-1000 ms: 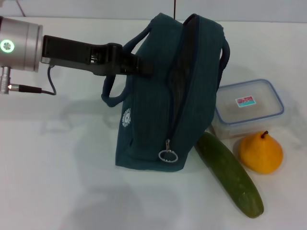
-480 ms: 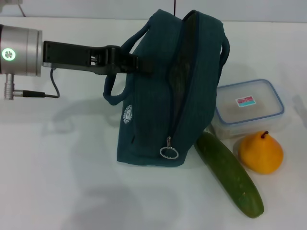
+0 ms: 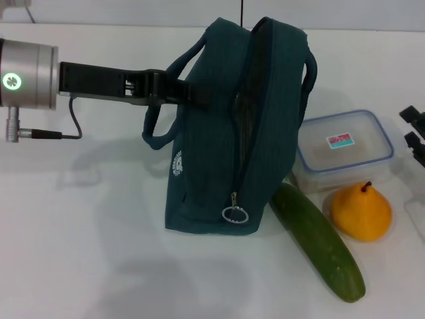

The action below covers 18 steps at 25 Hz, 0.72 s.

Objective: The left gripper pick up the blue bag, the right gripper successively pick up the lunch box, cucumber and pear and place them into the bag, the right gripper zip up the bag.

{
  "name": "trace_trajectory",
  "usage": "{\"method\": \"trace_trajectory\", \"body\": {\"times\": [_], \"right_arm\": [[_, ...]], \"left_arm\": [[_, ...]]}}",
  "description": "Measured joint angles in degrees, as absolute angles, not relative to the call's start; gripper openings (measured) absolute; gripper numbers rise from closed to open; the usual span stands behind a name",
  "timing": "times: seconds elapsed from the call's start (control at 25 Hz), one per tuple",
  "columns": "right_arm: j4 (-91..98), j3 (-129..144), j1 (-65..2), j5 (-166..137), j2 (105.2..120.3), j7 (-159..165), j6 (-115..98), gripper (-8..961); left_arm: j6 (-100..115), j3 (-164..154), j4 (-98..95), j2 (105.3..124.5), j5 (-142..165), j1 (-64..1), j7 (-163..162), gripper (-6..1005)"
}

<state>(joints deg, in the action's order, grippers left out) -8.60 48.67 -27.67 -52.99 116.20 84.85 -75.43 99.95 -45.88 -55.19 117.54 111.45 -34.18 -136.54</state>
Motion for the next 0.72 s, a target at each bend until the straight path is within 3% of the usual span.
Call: {"method": "trace_trajectory", "body": {"times": [0.72], "right_arm": [[-9.04, 48.44, -30.11, -56.69, 116.19, 87.23, -75.25, 810]], "left_arm": [[99.84, -45.88, -53.86, 117.51, 111.18, -33.88, -134.86, 64]]}}
